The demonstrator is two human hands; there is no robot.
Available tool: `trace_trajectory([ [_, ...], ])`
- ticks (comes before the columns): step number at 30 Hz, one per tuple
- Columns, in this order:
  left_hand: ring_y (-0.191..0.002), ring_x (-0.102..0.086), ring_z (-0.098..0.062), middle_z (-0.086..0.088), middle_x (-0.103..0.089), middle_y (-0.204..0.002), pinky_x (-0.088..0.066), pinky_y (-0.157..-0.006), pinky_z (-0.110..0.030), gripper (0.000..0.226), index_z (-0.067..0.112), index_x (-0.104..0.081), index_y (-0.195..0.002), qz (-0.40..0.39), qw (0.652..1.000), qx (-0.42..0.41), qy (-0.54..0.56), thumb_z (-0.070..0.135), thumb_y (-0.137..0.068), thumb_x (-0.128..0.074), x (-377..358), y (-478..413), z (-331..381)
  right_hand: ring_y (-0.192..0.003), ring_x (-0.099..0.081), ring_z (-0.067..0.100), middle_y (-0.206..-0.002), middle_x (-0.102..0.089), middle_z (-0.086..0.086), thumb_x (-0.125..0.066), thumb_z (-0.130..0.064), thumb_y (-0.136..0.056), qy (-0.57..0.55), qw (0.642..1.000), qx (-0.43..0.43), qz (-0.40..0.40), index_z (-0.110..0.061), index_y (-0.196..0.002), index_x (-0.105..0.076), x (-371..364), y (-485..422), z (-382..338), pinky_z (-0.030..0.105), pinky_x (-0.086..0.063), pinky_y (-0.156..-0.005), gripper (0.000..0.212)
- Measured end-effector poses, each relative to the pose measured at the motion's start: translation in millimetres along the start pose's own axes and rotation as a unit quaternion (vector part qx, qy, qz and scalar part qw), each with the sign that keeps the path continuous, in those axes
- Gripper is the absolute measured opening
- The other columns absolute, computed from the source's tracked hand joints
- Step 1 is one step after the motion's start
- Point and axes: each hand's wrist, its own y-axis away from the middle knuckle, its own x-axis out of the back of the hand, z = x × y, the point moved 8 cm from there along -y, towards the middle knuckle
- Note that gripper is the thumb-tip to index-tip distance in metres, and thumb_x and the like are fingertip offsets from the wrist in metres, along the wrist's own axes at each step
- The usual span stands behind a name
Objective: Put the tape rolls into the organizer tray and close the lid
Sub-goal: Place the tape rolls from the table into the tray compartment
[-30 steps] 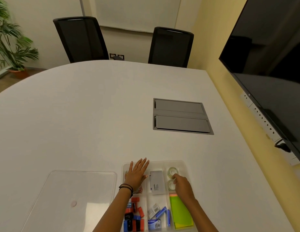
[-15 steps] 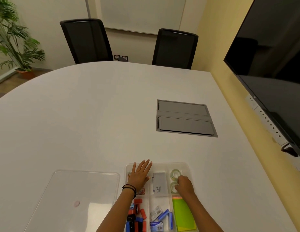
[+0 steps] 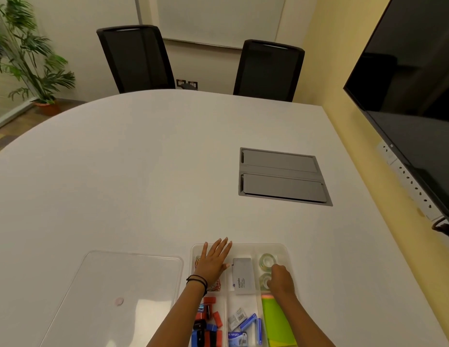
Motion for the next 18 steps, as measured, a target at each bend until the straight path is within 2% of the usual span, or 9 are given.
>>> trace_trajectory([
  [2,-0.146,0.004,-0.022,-0.005,0.005,-0.159,0.008,-0.117,-0.049,0.06,0.02,0.004,-0.146,-0.001,1.0,0.0,-0.001,0.032,-0.101,-0.032,0.5,-0.2,0.3,-0.092,-0.058,0.021,-0.068,-0.037,-0.004,-0.046,-0.001,-0.089,-0.001,1.0,-0.001,0.01,-0.026,-0.057,-0.015,4.2,0.7,1.6,0.032,-0.043,-0.071,0.051],
  [4,-0.146,0.005,-0.022,-0.005,0.006,-0.159,0.008,-0.116,-0.049,0.06,0.02,0.004,-0.146,-0.002,1.0,0.001,-0.001,0.032,-0.101,-0.032,0.8,-0.7,0.7,-0.092,-0.057,0.02,-0.063,-0.022,-0.011,-0.044,0.0,-0.09,0.007,1.0,0.003,0.014,-0.025,-0.057,-0.015,7.2,0.7,2.1,0.025,-0.032,-0.064,0.05],
  [7,-0.146,0.005,-0.021,-0.004,0.006,-0.159,0.008,-0.116,-0.048,0.06,0.02,0.004,-0.146,-0.002,1.0,0.001,0.002,0.032,-0.101,-0.033,1.6,-0.1,0.6,-0.084,-0.049,0.016,-0.066,-0.027,-0.008,-0.041,0.001,-0.09,0.015,1.0,0.013,0.013,-0.025,-0.057,-0.014,6.4,-0.9,1.3,0.022,-0.029,-0.066,0.05],
  [9,-0.146,0.005,-0.021,-0.004,0.005,-0.159,0.008,-0.117,-0.048,0.06,0.02,0.004,-0.146,0.002,1.0,0.0,0.003,0.031,-0.101,-0.033,2.1,0.7,0.5,-0.082,-0.044,0.013,-0.064,-0.022,-0.01,-0.04,0.001,-0.09,0.015,1.0,0.014,0.012,-0.026,-0.057,-0.015,4.8,-2.0,1.2,0.023,-0.03,-0.066,0.049],
  [18,-0.146,0.005,-0.021,-0.005,0.006,-0.159,0.009,-0.116,-0.048,0.06,0.02,0.005,-0.146,0.001,1.0,-0.001,0.001,0.032,-0.101,-0.032,1.9,0.5,1.0,-0.078,-0.042,0.013,-0.062,-0.021,-0.011,-0.042,-0.001,-0.091,0.006,1.0,0.003,0.017,-0.024,-0.056,-0.016,3.8,-1.8,3.1,0.024,-0.029,-0.063,0.049],
])
